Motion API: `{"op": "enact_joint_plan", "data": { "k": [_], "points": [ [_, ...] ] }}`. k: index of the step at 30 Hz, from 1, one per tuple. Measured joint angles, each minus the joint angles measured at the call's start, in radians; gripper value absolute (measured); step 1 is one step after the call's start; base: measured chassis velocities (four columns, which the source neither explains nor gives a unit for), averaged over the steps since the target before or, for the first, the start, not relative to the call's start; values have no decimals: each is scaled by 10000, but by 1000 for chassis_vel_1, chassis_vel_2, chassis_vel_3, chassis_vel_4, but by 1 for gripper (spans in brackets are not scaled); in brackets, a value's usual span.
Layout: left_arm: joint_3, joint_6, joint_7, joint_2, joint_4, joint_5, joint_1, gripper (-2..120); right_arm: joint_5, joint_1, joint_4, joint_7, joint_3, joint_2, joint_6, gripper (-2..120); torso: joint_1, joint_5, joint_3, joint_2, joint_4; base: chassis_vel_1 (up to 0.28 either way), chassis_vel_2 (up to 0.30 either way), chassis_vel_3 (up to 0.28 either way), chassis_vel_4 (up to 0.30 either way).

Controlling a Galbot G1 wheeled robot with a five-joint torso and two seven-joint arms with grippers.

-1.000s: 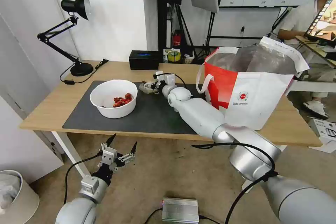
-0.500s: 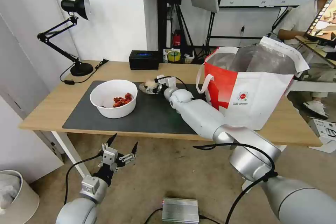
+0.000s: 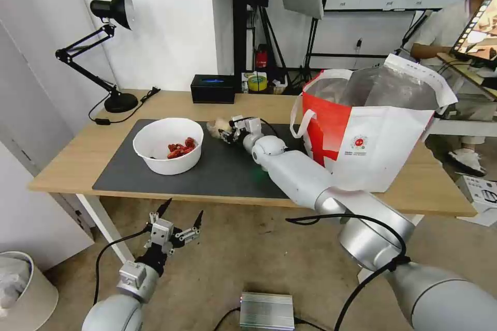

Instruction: Pick up the trash from the table and place it into the takeout bag.

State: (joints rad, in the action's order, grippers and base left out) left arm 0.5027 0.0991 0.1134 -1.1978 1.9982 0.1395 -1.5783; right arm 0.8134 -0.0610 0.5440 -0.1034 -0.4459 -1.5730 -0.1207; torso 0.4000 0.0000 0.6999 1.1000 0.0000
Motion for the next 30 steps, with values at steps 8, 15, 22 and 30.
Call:
{"op": "enact_joint_plan", "data": {
  "k": [8,15,22,30],
  "points": [
    [47,29,-7,-5,38,-2,-23,100,63,-202,619,273,145,205,-103,7,1,1,1,0,3,0,0,0,0],
    [156,44,-17,7,143,31,-119,100,1347,-488,4007,1482,-430,2107,-748,2,1,2,1,0,-1,0,0,0,0],
    [228,159,-19,-35,163,96,-156,100,2428,-1476,7905,2791,-440,4076,-1217,2,0,3,0,0,-3,0,0,0,0],
    [221,161,-20,5,249,91,-228,100,2707,-3311,11816,3685,180,6146,-1441,1,0,5,0,1,-3,0,0,0,0]
  ]
}}
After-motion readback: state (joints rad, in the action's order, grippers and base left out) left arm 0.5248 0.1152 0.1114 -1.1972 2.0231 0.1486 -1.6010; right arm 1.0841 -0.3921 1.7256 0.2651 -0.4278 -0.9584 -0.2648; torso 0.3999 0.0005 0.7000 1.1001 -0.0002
